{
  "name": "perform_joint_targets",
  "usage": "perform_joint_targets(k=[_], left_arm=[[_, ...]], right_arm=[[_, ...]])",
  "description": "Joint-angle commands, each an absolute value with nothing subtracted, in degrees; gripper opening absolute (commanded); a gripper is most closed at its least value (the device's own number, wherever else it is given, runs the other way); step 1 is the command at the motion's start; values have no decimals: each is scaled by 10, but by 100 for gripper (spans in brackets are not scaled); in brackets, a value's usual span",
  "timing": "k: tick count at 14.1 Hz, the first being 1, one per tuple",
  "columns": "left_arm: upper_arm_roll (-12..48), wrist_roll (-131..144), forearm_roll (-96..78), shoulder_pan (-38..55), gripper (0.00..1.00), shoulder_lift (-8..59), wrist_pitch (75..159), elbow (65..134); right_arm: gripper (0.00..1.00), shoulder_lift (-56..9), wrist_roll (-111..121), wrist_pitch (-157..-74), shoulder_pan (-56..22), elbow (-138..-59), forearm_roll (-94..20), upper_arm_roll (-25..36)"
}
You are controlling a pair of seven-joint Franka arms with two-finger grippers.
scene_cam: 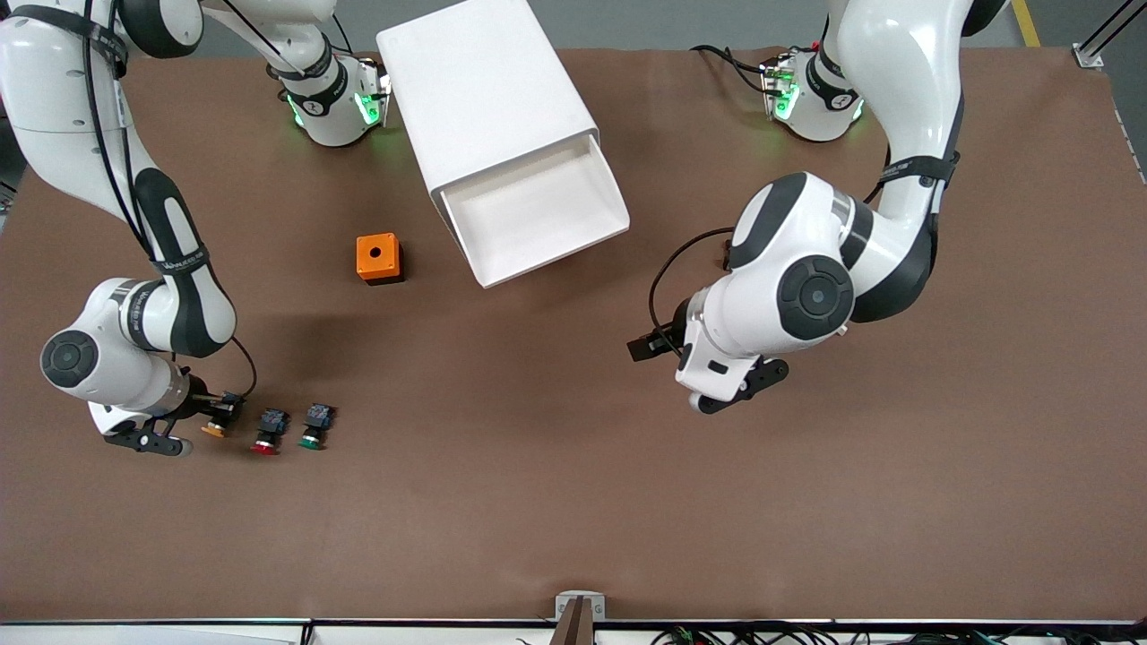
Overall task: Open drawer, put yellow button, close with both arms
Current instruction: 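Lift the yellow button with the right gripper toward the open drawer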
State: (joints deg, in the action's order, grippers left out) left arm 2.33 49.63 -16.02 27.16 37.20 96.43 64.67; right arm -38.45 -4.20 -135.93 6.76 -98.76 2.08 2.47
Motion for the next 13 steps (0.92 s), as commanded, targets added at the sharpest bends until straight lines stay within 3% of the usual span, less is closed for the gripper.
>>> perform_joint_targets(k=[1, 8, 13], left_arm=[[18, 507, -130, 277, 100, 353, 973, 666], [20, 660, -73, 309, 100, 352, 1034, 681], [25, 664, -70, 317, 100, 355, 1032, 686]], right_arm=[[0, -352, -82, -1253, 62, -945, 0, 4], [0, -200, -334, -1055, -51, -942, -56, -3], [0, -90, -492, -1002, -161, -990, -86, -2]])
